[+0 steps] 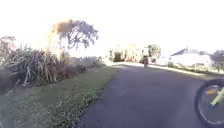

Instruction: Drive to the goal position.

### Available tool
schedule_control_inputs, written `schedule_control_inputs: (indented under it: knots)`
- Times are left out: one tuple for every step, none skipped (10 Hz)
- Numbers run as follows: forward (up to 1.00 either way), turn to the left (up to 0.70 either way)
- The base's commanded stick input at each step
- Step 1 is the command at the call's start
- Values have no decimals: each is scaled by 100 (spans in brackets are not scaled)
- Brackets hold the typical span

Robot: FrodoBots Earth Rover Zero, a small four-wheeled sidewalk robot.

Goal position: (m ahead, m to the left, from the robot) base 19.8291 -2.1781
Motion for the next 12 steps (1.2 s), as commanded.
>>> schedule_control_inputs:
  knots:
    - [100,-14]
    - [100,-23]
    - [100,-40]
    - [100,-40]
    - [100,-40]
    - [100,-40]
    - [100,-40]
    - [100,-40]
    - [100,-40]
    - [100,-40]
    - [100,-40]
    - [100,-40]
